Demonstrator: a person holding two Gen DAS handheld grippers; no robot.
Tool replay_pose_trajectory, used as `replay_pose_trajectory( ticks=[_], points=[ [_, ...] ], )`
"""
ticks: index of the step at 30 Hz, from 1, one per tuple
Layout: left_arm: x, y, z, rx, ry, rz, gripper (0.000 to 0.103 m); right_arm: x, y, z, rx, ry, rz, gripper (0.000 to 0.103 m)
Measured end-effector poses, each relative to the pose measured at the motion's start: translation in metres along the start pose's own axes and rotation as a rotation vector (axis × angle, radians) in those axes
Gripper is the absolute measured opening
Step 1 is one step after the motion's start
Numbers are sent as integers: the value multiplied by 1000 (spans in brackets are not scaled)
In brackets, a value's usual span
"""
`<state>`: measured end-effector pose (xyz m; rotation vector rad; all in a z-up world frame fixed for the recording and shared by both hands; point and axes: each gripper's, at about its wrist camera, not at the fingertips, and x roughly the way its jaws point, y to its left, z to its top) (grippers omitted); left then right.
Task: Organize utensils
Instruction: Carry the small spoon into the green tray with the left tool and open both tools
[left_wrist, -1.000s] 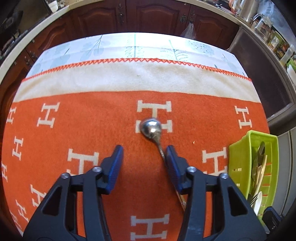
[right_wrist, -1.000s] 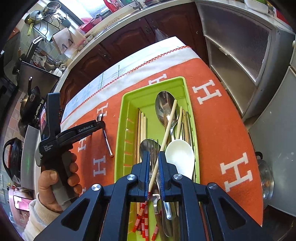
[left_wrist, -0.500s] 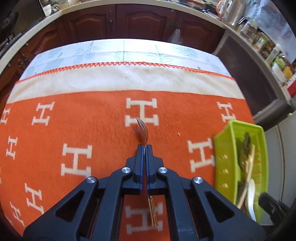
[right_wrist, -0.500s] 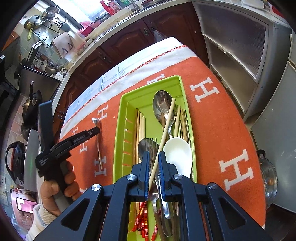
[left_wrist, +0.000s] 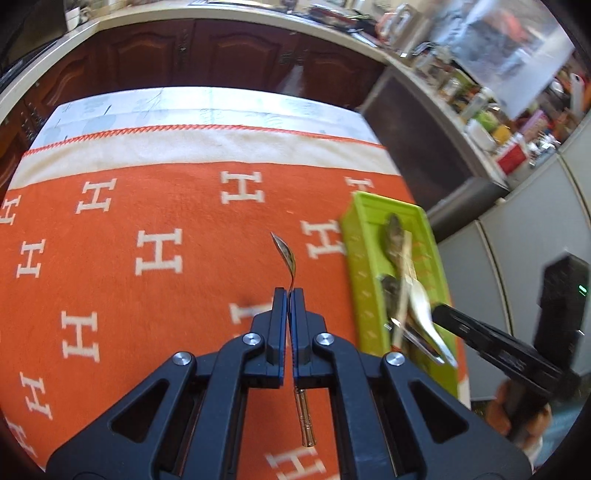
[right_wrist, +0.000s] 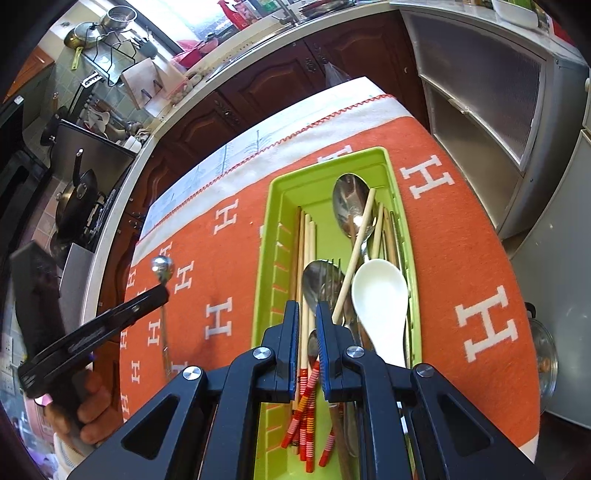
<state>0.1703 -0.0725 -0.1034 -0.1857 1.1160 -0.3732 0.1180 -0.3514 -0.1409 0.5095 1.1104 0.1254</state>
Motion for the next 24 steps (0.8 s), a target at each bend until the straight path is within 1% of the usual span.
replay_pose_trajectory(
  ticks=[4,6,9,13,14,17,18,21,24],
  points=[
    [-25,-28,-6,30,-6,-67,0,-9,4,-4,-11,-7,6,9],
    [-33,-46,-9,47,-8,-86,0,-15,4,-6,-18,-16,-1,9],
    [-36,-74,-12,67,8,-111,0,-25,4,-8,-21,-28,-11,9],
    [-24,-102,-13,82,26,-106,0,-39,-1,-10,-15,-44,-25,10],
    [-19,-108,-14,86,34,-97,0,-41,-3,-11,-12,-46,-27,10],
    [-6,-117,-13,102,26,-61,0,-46,-9,-12,-1,-43,-36,10],
    [1,-120,-12,112,38,-47,0,-47,-11,-12,4,-40,-39,10],
    [15,-120,-10,120,59,-7,0,-51,-14,-13,10,-42,-39,10],
    [20,-116,-11,131,79,18,0,-54,-16,-16,9,-46,-39,9]
  ],
)
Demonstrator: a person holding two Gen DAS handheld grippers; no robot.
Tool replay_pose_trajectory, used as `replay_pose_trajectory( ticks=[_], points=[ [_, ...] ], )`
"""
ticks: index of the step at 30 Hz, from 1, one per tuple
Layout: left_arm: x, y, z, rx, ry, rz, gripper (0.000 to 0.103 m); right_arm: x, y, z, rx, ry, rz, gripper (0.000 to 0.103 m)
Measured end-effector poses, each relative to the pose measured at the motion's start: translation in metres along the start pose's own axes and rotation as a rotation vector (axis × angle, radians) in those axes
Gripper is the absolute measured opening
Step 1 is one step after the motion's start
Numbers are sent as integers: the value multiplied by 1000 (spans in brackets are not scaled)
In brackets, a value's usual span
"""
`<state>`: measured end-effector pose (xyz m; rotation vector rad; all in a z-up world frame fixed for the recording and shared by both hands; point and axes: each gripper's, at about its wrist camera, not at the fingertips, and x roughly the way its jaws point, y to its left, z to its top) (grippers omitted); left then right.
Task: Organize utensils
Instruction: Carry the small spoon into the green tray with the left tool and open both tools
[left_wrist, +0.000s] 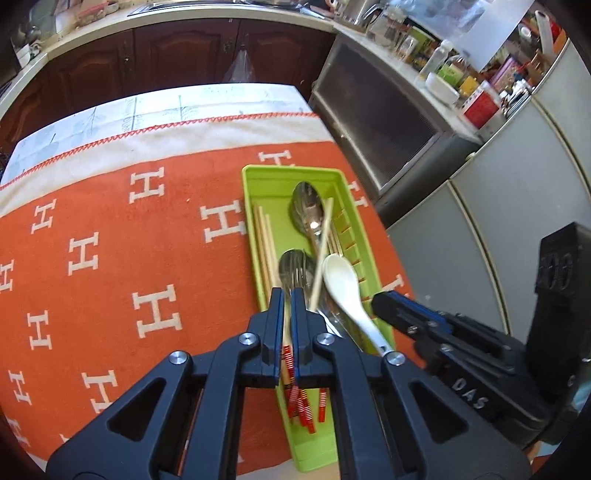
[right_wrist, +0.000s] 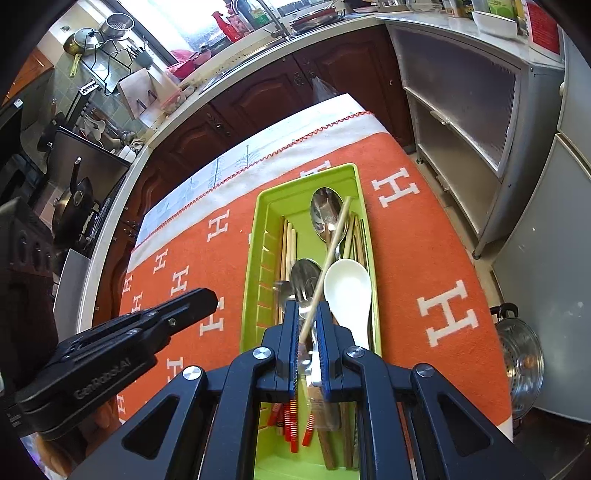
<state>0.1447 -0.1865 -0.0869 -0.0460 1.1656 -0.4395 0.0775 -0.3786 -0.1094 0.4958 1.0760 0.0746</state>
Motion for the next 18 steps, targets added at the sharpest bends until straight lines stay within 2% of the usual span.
replay_pose_trajectory(
  ticks=[2,4,5,6,7,8,9,12,18],
  points=[
    [-1,3,-2,3,-3,23,1,-1,0,-2,-6,2,0,9],
    [-4,9,-4,6,-10,38,7,-1,3,-2,-12,5,0,9],
    [-7,12,-6,8,-15,51,16,0,5,-1,-15,4,1,10],
    [-10,15,-8,8,-21,60,30,0,8,0,-22,2,0,10],
    [-15,18,-11,9,-33,70,39,-1,10,-1,-28,1,-1,10],
    [-20,21,-14,6,-47,75,53,-2,13,-1,-35,0,0,10],
    [-25,24,-15,6,-59,79,59,-3,17,-2,-44,-1,1,10],
    [-41,31,-22,18,-82,112,67,-8,28,-3,-72,-8,1,10],
    [-80,46,-40,14,-134,204,73,-23,49,-9,-114,-16,3,12]
  ],
)
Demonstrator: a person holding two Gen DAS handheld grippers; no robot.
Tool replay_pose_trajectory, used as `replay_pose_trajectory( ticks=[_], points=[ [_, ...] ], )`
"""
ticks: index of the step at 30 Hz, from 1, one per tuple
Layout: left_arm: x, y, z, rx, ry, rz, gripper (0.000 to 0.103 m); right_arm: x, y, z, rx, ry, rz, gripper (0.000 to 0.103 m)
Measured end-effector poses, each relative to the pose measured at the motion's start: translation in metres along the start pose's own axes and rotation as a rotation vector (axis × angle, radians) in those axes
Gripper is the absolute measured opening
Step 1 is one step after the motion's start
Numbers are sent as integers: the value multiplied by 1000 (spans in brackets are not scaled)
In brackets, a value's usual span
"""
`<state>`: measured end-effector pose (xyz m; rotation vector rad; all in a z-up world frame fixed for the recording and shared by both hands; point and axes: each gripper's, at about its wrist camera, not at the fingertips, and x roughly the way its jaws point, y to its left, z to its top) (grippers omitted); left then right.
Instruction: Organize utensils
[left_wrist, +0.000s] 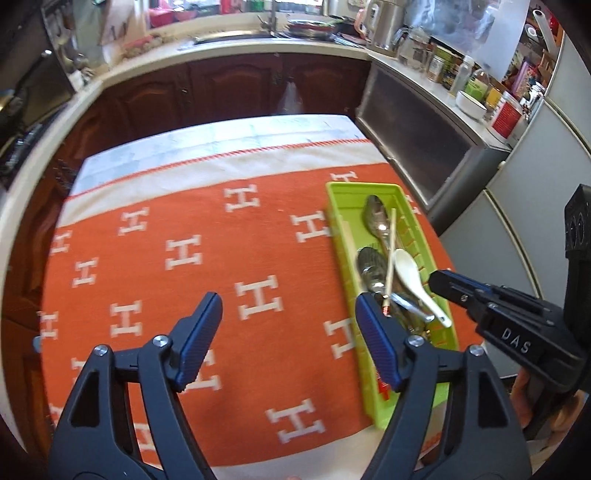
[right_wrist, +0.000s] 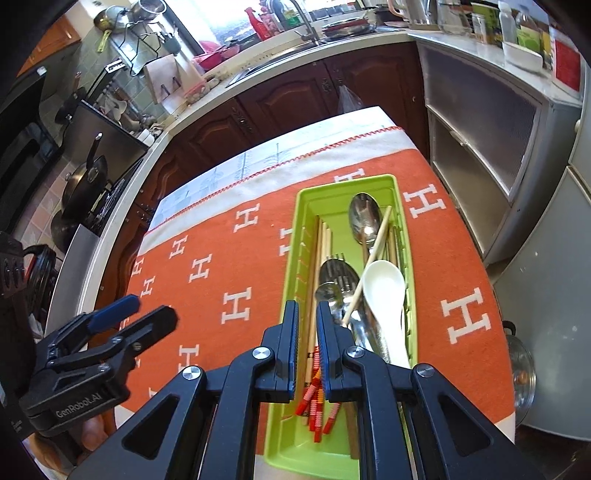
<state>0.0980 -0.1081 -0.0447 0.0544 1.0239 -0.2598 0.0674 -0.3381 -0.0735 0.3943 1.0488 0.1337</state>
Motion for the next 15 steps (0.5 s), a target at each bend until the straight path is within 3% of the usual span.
replay_pose_trajectory(
  ticks=[10,13,15],
  points=[
    [-56,20,-23,-19,-22,86,77,-38,35,-20,-58,-23,10,28],
    [-74,25,-29,-26,-45,98,77,-52,48,-27,-82,-48,1,37],
    [-89,28,-33,-31,-74,118,78,-59,56,-27,-98,-61,-2,37]
  ],
)
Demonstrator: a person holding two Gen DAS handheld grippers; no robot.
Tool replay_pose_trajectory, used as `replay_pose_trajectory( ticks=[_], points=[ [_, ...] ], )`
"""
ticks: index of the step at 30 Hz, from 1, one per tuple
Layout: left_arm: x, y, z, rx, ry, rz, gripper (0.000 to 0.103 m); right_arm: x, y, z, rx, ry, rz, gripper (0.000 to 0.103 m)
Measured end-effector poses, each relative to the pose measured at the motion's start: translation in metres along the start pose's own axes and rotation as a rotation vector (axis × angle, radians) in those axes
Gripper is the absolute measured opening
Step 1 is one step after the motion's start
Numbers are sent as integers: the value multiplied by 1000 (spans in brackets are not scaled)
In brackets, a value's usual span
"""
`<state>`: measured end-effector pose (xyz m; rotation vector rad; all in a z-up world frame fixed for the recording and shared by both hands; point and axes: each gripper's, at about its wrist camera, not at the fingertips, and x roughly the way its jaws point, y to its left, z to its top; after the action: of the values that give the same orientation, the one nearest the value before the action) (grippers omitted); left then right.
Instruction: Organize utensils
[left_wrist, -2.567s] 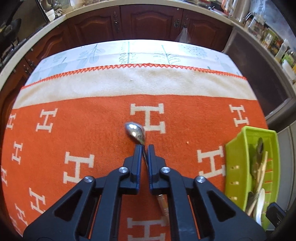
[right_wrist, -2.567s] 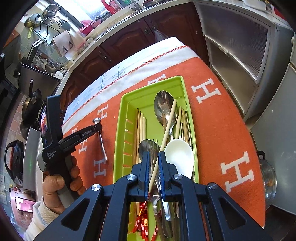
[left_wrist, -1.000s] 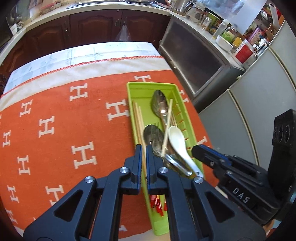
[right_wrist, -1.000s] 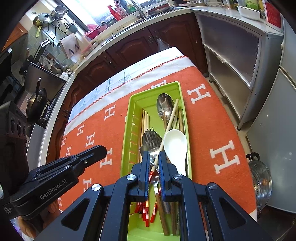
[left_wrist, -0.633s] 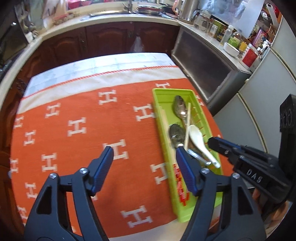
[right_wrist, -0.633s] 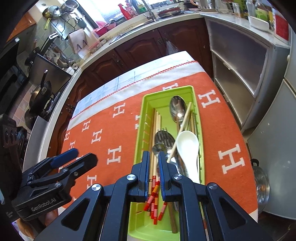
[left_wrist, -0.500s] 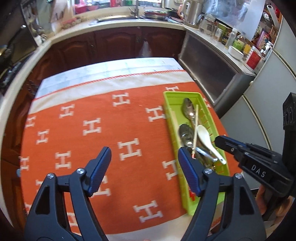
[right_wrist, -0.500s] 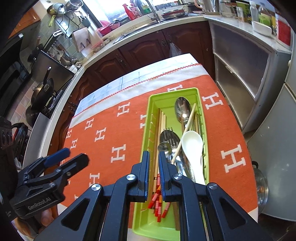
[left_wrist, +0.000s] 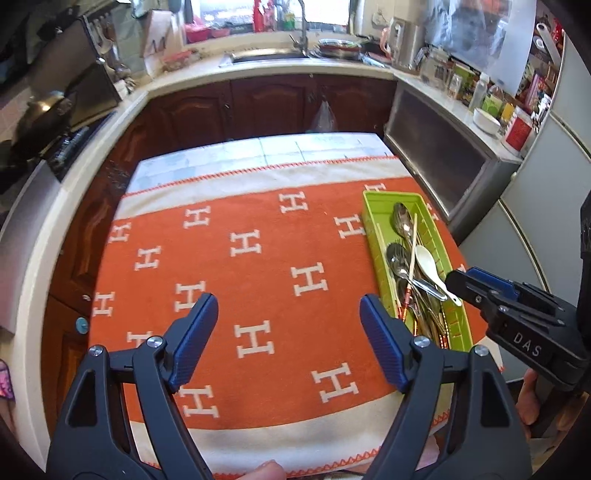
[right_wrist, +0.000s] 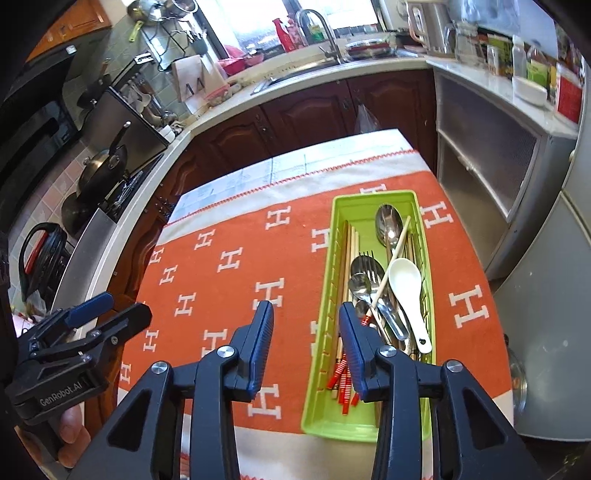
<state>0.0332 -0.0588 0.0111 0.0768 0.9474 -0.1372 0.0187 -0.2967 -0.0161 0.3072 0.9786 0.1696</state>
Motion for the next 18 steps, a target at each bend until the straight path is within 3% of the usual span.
replay_pose_trajectory(
  ticks=[8,18],
  points=[
    [-42,10,-10,-18,-85,54,82,-35,27,-1,-48,-47,-7,50],
    [-53,22,-25,-80,-83,131,82,-68,68,-15,-101,-112,-21,69]
  ],
)
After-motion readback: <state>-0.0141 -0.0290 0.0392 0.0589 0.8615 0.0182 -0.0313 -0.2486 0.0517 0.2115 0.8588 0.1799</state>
